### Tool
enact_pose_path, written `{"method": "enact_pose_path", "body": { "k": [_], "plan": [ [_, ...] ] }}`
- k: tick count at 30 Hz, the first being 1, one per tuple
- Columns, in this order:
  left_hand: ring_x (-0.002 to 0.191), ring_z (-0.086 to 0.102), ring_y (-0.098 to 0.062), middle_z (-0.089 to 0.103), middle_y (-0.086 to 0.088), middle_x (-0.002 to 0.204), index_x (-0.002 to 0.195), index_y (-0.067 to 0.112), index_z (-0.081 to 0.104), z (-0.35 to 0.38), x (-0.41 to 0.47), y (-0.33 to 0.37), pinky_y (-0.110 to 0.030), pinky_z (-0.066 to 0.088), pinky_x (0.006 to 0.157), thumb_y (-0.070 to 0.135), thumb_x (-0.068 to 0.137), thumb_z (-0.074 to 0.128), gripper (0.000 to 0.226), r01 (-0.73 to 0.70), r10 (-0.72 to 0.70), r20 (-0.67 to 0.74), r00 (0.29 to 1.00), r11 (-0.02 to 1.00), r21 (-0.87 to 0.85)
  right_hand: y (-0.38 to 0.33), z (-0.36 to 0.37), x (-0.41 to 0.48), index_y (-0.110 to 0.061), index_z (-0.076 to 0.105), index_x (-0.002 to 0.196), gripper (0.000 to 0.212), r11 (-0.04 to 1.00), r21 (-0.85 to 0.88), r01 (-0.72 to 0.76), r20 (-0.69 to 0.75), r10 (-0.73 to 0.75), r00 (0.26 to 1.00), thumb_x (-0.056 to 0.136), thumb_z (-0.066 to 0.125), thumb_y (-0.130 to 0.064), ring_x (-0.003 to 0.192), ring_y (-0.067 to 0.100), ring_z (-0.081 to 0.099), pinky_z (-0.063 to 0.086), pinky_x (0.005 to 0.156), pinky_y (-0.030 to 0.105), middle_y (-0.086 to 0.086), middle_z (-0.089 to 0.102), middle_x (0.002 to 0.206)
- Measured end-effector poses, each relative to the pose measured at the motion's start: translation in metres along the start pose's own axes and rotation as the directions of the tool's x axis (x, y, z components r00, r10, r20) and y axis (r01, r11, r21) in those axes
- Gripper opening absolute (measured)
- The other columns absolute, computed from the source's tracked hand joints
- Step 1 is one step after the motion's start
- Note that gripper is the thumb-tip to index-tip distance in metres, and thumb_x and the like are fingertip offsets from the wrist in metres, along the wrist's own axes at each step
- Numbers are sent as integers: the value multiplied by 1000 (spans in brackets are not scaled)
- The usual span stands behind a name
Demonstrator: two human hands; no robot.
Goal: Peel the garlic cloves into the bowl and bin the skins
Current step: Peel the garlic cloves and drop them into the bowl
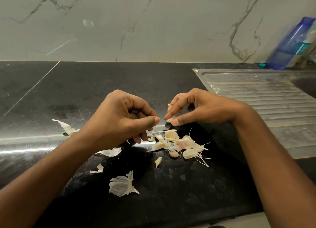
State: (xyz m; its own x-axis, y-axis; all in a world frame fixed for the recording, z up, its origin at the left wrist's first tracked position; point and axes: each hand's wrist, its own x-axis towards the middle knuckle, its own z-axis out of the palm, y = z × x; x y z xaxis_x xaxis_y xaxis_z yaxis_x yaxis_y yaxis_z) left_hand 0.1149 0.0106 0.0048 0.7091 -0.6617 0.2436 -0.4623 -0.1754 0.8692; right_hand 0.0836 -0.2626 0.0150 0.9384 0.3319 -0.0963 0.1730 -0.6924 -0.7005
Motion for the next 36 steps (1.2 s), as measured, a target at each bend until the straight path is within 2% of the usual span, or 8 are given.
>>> {"method": "enact_pose_path", "body": {
  "k": [6,10,12,16,20,26,33,36],
  "plan": [
    [59,75,-33,75,-15,68,89,3,78,-1,0,0,-44,63,53,8,90,79,6,-13,12,-54,998,1000,-21,-2,0,4,-22,80,118,19,993,52,105,-203,-92,975,101,71,-26,106,3,72,55,90,17,-11,79,110],
    [56,73,-34,73,-17,66,88,3,78,-1,0,-2,-41,61,50,6,90,79,4,-19,16,-96,995,999,-36,15,3,21,-25,75,109,28,995,93,-30,-400,65,914,112,48,-19,84,11,67,55,71,27,-1,68,91],
    [56,74,-33,74,-15,66,88,3,79,-1,1,-2,-39,61,49,6,90,79,4,-36,33,-118,992,999,-30,23,9,30,-26,71,100,29,983,99,-155,-413,182,892,111,44,-24,82,15,66,53,69,35,1,66,88],
    [53,72,-31,74,-11,66,87,3,79,-3,3,-4,-38,60,48,2,90,78,3,-71,66,-182,981,997,-21,28,17,33,-25,66,96,24,957,-69,-283,-432,228,873,107,56,-44,80,10,60,45,69,30,-8,64,90],
    [49,68,-28,74,-14,68,87,1,79,-9,6,-7,-29,54,45,0,88,79,2,-71,46,-266,963,994,-83,27,20,35,-34,76,101,8,943,-187,-277,-437,172,883,96,75,-40,89,3,63,45,71,22,-13,65,98],
    [47,58,-27,73,-18,72,91,-1,78,-25,10,-10,-27,47,42,2,90,77,3,-88,-4,-445,896,979,-185,23,24,38,-30,80,97,6,942,-191,-276,-475,157,866,98,74,-32,96,8,65,51,77,28,-10,68,98],
    [45,53,-22,70,-15,70,92,-3,76,-36,13,-13,-26,42,42,5,91,77,8,-125,-45,-554,831,956,-265,-21,31,45,-27,81,97,8,988,138,71,-539,15,842,96,78,-34,81,4,66,55,75,26,-4,77,91],
    [45,53,-21,70,-13,70,92,-2,76,-37,13,-13,-26,42,42,6,92,77,8,-118,-53,-556,830,956,-267,-44,45,51,-27,81,98,6,977,142,156,-483,-70,873,95,80,-32,81,-1,67,55,73,16,-9,77,89]
  ]
}}
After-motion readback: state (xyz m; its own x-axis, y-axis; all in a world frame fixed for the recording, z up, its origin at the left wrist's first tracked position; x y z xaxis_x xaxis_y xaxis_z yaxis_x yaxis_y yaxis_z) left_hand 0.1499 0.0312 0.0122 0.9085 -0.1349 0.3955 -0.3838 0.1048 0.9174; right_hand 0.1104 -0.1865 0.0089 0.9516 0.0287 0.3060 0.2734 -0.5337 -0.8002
